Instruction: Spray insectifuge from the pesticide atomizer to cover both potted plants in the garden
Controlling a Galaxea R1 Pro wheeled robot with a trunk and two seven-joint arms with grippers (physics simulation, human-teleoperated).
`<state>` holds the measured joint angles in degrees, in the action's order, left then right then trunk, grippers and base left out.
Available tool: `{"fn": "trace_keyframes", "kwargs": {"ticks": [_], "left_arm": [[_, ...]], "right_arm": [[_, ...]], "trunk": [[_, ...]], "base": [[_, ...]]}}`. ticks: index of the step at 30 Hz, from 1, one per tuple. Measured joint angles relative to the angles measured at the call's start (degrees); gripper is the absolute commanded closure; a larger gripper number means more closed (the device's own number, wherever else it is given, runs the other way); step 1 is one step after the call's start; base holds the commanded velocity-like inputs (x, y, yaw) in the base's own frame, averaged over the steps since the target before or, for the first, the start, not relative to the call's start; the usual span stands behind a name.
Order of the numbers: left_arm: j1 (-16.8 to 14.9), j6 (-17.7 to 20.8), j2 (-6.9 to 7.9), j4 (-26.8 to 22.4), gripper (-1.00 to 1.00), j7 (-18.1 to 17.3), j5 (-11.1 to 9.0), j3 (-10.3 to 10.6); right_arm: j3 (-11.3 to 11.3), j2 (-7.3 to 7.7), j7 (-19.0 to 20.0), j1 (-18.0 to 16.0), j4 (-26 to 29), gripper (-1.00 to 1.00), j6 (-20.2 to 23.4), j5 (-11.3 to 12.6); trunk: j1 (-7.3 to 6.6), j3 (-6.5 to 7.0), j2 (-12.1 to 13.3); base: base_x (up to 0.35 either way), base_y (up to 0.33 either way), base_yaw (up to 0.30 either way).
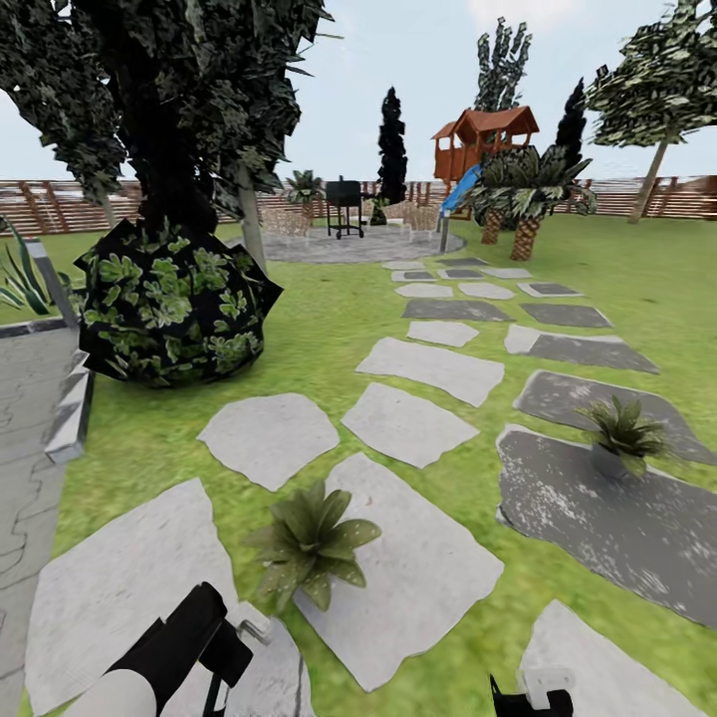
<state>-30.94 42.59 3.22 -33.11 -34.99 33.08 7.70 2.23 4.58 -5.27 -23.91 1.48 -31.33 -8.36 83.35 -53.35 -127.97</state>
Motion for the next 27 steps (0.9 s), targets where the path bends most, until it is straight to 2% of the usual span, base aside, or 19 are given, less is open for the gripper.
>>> {"fn": "trace_keyframes", "kwargs": {"ticks": [7,8,11,13,27], "left_arm": [[-0.63,0.51,0.36,-0.69,1.00,-0.17,-0.20,0.01],[-0.71,0.56,0.40,-0.70,1.00,-0.20,-0.22,-0.37],[-0.77,0.49,0.41,-0.71,1.00,-0.28,-0.24,-3.38],[-0.73,0.45,0.33,-0.73,1.00,-0.31,-0.27,-4.39],[-0.60,0.33,0.08,-0.73,1.00,-0.32,-0.28,-4.58]], "right_arm": [[0.00,-0.13,0.00,-0.03,-0.02,-1.00,0.00,0.00],[0.00,-0.19,0.00,-0.04,-0.02,-1.00,0.00,0.00],[0.00,-0.26,0.00,-0.05,-0.02,-1.00,0.00,0.00],[0.01,-0.27,0.02,-0.04,-0.01,-1.00,0.02,0.00],[0.01,-0.19,-0.17,-0.03,0.01,-1.00,0.03,0.00]], "trunk": [[-0.01,0.00,0.00],[-0.01,0.00,0.00],[-0.01,0.00,0.00],[-0.01,0.00,0.00],[-0.02,0.00,0.00]], "base": [[-0.005,0.000,-0.022],[0.000,0.000,0.000],[0.000,0.042,0.000],[0.000,0.242,0.000],[0.019,0.299,0.000]]}}
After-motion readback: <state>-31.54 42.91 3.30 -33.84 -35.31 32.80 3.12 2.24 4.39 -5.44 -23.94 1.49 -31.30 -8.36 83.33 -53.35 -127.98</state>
